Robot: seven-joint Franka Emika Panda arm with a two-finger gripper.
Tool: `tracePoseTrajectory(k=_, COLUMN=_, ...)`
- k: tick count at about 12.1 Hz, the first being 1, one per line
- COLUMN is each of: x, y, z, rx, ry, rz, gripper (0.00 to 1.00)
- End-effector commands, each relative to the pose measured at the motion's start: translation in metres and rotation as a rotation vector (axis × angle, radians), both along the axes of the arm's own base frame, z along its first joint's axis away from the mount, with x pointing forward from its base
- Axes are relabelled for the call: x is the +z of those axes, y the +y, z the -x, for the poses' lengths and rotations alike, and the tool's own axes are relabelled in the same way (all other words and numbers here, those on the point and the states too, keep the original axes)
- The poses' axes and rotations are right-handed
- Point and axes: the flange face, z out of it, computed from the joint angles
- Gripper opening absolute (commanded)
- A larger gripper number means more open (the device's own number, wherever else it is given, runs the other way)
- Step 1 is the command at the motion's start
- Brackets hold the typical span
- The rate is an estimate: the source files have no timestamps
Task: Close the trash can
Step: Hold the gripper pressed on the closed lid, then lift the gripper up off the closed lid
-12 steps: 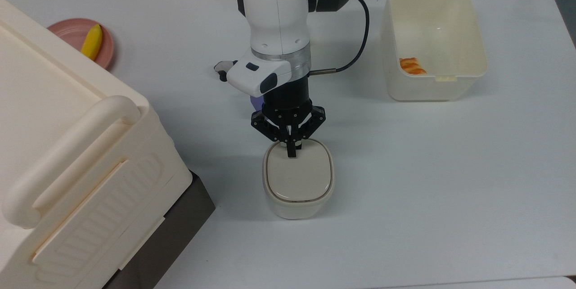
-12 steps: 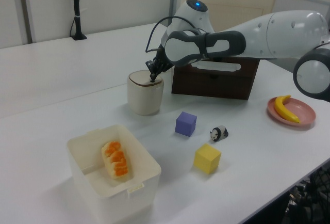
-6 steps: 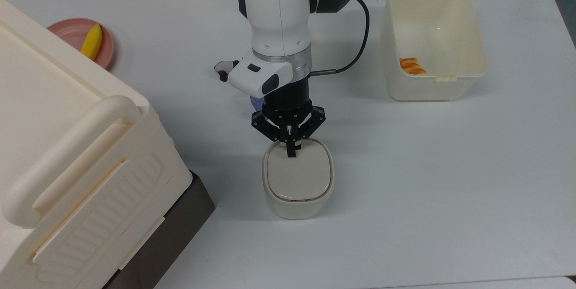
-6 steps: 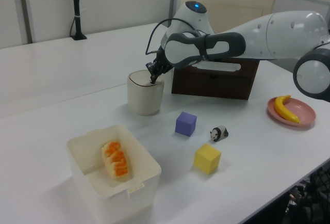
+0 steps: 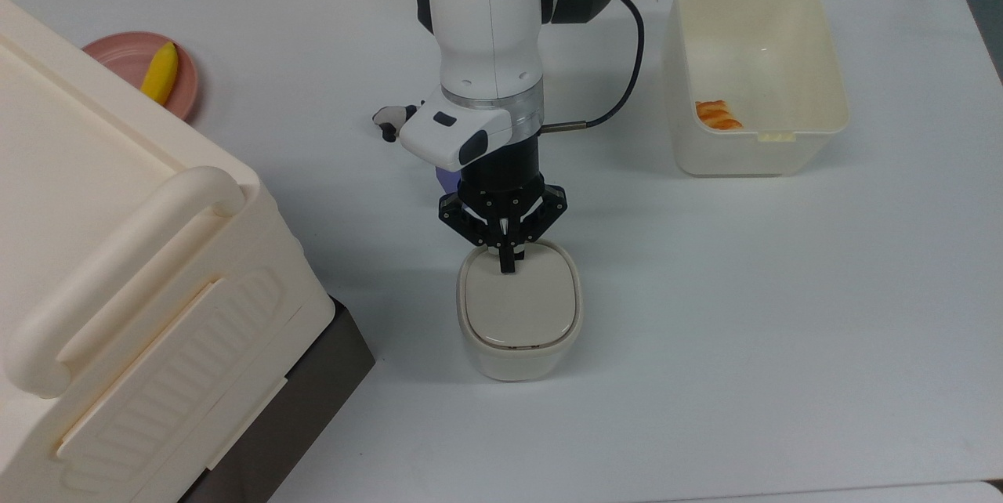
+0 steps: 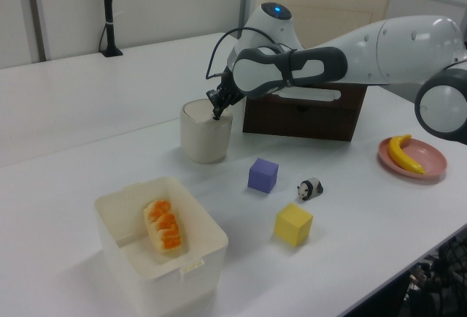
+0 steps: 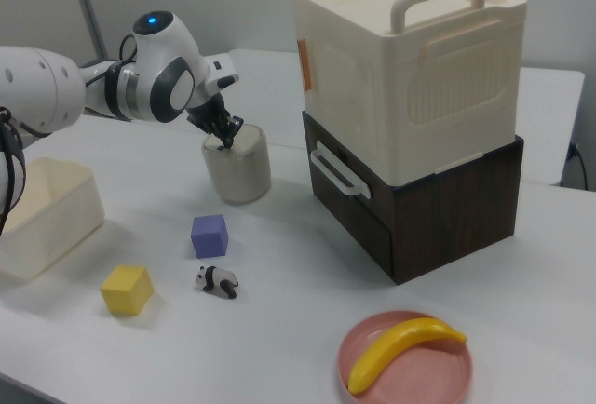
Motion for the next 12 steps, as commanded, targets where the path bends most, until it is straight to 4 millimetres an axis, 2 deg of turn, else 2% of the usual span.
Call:
tracePoseTrajectory(k=1, x=-0.003, y=0.0, z=0.009, rx=-0.007, ry=0.033, rz=0.018, gripper=0.0)
tracePoseTrajectory(k=5, x=0.027, y=-0.002, z=0.006, rx=-0.019, ry=0.015, rz=-0.001, gripper=0.0)
tracePoseTrajectory(k=6, x=0.043, y=-0.003, z=0.004, rx=-0.022, ry=0.008, rz=-0.003, gripper=0.0)
tracePoseTrajectory(k=8, x=0.071, y=-0.018, z=0.009, rx=-0.045, ry=0.034, rz=-0.003, gripper=0.0)
tracePoseTrajectory(k=10, x=0.114, y=-0.026, z=0.026, rx=-0.056, ry=0.033, rz=-0.002, gripper=0.0)
tracePoseTrajectory(k=12, x=0.156, y=-0.041, z=0.054, rx=-0.082, ry=0.09, rz=-0.008, gripper=0.0)
